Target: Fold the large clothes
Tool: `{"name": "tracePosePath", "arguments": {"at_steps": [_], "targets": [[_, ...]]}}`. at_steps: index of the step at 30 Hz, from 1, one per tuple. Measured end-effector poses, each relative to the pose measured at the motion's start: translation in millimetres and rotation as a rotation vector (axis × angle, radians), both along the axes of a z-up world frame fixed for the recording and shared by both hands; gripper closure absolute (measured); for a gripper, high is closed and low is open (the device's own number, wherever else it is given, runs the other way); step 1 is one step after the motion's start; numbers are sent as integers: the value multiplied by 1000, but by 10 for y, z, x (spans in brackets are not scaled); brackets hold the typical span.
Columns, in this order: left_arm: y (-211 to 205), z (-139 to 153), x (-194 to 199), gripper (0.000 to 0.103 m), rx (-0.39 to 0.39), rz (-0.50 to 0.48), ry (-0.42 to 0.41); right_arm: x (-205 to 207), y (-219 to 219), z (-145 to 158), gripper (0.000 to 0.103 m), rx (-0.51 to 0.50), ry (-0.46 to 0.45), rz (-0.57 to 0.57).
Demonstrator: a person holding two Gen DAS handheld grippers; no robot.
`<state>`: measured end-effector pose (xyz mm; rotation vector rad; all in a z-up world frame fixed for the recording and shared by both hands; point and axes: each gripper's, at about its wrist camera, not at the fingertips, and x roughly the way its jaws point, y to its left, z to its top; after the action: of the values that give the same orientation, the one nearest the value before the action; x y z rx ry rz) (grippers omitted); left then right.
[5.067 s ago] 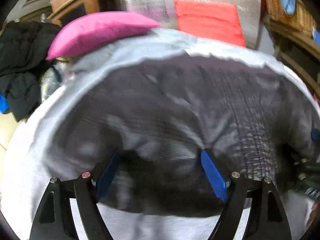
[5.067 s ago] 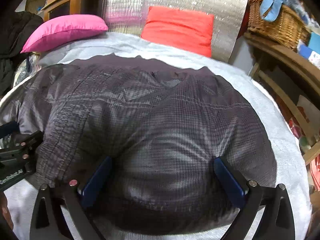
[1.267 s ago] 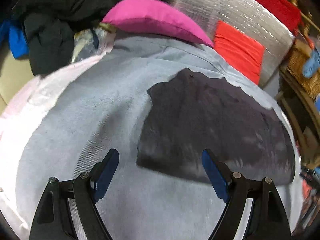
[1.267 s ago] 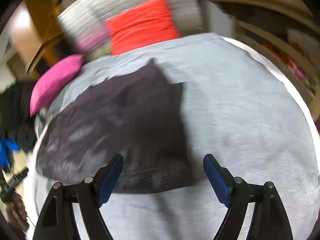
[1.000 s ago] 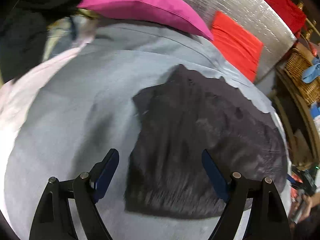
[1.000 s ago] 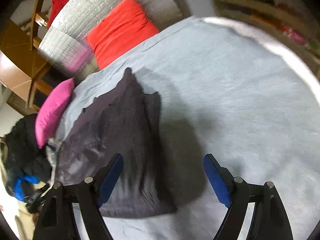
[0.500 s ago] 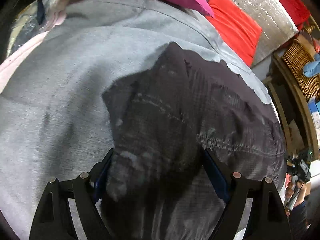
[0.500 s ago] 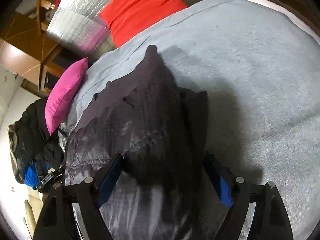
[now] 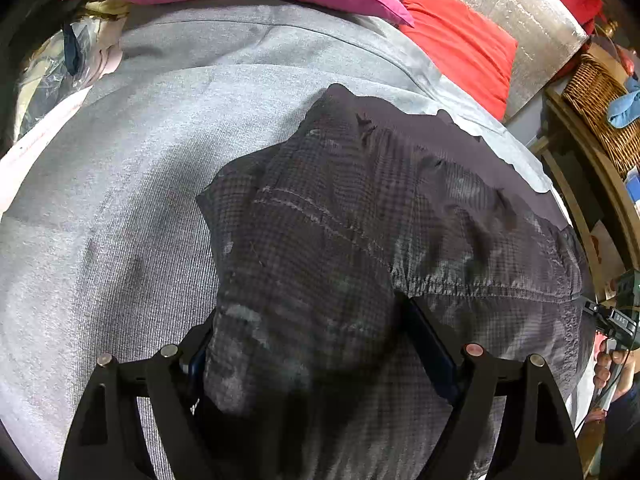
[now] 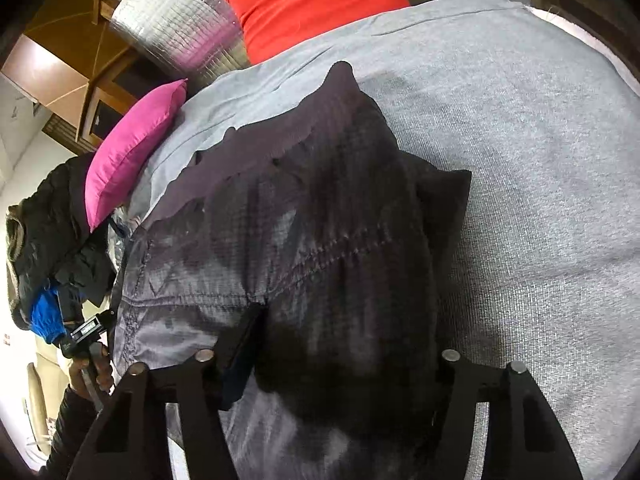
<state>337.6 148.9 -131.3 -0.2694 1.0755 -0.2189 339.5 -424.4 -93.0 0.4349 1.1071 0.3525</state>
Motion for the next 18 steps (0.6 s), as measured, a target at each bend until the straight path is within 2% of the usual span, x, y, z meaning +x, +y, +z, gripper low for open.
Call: {"name": "tracePosePath", "arguments": {"at_steps": [6, 10, 11, 12, 13, 14, 15, 18], "targets": [[-9, 65, -3, 18, -10, -18, 0, 9, -120, -45, 35, 83, 14, -24], [8, -40, 13, 16, -26, -22, -7, 31, -122, -72, 33, 95, 18, -35], [-10, -51, 16, 20, -11, -28, -8, 33, -91, -57, 35, 66, 18, -26], [-32, -44, 8, 32, 0, -37, -9, 40, -48, -34, 36, 36, 15, -14], [-70, -21, 15, 40, 8, -53, -8, 49, 3, -4, 44, 17, 15, -2], [-91, 0, 28, 55, 12, -56, -4, 57, 46, 43, 56, -4, 13, 11], [-119, 35, 46, 66, 24, -52, 0, 65, 94, 97, 65, -30, 10, 22], [-222, 170, 55, 80, 87, -57, -13, 69, 227, 235, 76, -112, -2, 58]]}}
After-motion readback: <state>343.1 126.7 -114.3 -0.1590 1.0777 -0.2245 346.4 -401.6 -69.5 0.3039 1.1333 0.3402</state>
